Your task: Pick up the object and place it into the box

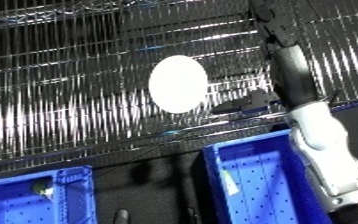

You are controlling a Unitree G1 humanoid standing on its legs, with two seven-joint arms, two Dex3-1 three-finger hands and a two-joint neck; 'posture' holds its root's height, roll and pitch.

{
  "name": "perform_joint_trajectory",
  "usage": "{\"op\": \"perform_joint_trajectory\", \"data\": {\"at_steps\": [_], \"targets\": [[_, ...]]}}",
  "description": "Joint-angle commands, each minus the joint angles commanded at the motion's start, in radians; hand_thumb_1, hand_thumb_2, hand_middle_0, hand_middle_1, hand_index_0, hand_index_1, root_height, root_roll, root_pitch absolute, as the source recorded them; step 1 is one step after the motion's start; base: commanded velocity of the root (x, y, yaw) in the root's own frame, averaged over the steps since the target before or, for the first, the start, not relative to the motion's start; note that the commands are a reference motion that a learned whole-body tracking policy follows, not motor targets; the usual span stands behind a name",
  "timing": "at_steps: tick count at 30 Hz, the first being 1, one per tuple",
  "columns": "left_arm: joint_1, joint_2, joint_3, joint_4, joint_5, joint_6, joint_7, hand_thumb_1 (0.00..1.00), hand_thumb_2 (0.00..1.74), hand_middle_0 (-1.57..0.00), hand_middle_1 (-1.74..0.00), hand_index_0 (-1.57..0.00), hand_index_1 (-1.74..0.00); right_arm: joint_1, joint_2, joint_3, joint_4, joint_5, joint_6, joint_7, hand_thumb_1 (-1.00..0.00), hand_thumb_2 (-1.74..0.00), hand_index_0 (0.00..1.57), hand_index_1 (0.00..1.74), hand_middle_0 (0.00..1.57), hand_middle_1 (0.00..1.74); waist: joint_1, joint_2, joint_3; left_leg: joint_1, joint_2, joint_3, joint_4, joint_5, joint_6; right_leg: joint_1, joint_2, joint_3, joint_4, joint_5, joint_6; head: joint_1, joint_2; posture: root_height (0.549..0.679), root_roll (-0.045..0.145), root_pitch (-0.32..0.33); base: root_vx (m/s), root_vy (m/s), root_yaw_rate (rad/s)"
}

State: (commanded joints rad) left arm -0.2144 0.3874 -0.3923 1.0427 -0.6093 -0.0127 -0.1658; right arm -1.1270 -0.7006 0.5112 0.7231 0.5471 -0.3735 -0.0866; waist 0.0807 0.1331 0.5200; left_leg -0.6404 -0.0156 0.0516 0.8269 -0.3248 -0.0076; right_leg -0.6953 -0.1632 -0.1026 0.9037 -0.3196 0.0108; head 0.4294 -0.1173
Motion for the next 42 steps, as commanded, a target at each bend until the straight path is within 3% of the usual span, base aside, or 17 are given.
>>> {"op": "perform_joint_trajectory", "data": {"at_steps": [8,18,37,42], "targets": [[-0.006,-0.002,-0.006,-0.015,0.003,0.009,0.010,0.00,0.00,0.00,0.00,0.00,0.00,-0.021,0.016,0.039,-0.007,-0.018,0.019,0.041,0.00,0.00,0.00,0.00,0.00,0.00,0.008,-0.001,0.000,-0.007,0.002,-0.004,0.005,-0.001,0.0005,-0.006,-0.0011,-0.004,0.007,-0.003,-0.0020,0.012,-0.001,0.615,0.079,0.121,0.004,0.001,0.019],[-0.004,-0.008,-0.019,-0.025,0.001,0.017,0.014,0.00,0.00,0.00,0.00,0.00,0.00,-0.065,0.051,0.075,0.009,0.007,0.037,0.086,0.00,0.00,0.00,0.00,0.00,0.00,0.021,0.007,0.000,-0.018,0.000,-0.008,0.007,0.004,0.0007,-0.018,-0.0032,-0.008,0.010,-0.001,-0.0046,0.040,0.014,0.614,0.082,0.128,-0.002,0.002,0.021],[0.007,-0.025,-0.044,-0.060,-0.007,0.024,0.020,0.00,0.00,0.00,0.00,0.00,0.00,-0.088,0.096,0.081,0.015,0.045,0.062,0.126,-0.95,-1.65,1.49,1.65,1.49,1.65,0.035,0.023,0.000,-0.015,-0.012,-0.009,-0.017,0.017,0.0018,-0.019,-0.0088,-0.011,-0.001,0.003,-0.0044,0.066,0.038,0.616,0.086,0.133,-0.004,0.015,0.016],[0.013,-0.025,-0.041,-0.055,0.003,0.017,0.016,0.00,0.00,0.00,0.00,0.00,0.00,-0.068,0.087,0.074,0.018,0.053,0.067,0.123,-0.95,-1.65,1.49,1.65,1.49,1.65,0.033,0.020,0.000,0.001,-0.010,-0.011,-0.040,0.026,-0.0008,-0.005,-0.0079,-0.012,-0.018,0.009,-0.0032,0.055,0.037,0.618,0.084,0.131,-0.015,-0.006,-0.011]]}}
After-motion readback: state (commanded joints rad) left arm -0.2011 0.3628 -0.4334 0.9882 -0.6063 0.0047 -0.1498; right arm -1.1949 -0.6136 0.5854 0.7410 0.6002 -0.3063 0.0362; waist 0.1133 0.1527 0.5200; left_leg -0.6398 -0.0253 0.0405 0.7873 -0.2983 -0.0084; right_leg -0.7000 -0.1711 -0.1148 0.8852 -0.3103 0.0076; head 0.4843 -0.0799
